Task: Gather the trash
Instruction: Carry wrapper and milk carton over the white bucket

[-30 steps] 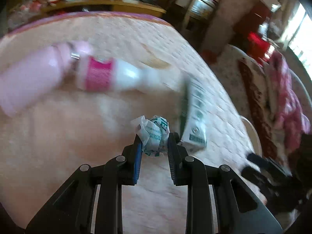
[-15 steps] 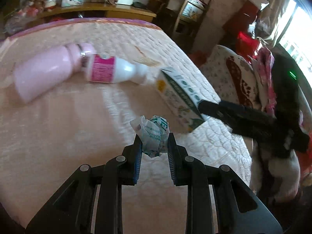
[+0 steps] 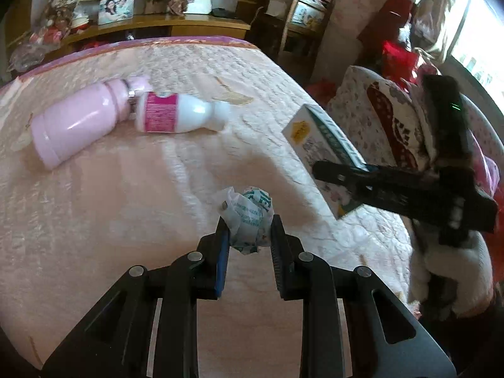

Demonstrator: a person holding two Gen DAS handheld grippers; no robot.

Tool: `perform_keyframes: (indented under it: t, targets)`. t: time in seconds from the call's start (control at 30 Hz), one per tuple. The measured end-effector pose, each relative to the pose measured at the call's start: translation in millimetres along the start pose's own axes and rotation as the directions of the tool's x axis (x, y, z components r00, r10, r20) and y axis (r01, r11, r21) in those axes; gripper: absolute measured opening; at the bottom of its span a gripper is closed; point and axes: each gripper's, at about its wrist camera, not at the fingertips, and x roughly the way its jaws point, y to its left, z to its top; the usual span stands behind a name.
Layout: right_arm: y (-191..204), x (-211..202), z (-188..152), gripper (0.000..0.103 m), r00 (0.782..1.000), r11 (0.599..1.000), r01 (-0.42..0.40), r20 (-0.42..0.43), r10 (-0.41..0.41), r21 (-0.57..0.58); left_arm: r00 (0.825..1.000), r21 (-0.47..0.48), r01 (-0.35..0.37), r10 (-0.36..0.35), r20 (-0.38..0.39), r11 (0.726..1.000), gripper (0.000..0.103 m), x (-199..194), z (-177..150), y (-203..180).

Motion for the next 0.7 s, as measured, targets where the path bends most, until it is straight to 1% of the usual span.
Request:
perform_keyframes:
  t: [0.13,0.33,0.53,0.7]
  targets:
    - [-22,-36,-24,0.039,0.999,0.999,0.005,0.044,-0.007,0.043,0.999,0.032,0.032,-0.032,-0.004,0.999,0.022,4,-1,-28]
    - [-59,-78,-59,0.039,0.995,0.994,0.042,0.088,-0.051,0.099,0.997,0.092,0.076,-0.075,-0.013,0.993,0.022,9,-3,-81]
    - [-95,-111,-80,0.039,0.988,0.984,0.080,0.116,-0.099,0.159,0.994,0.163,0.111,-0.108,-0.028,0.980,0.022,17,-5,-138]
    - [-131,-129,-94,0.039,0.982,0.969,0.110,0.129,-0.141,0.222,0.991,0.213,0.131,-0.124,-0.045,0.968,0.022,30,-3,-175]
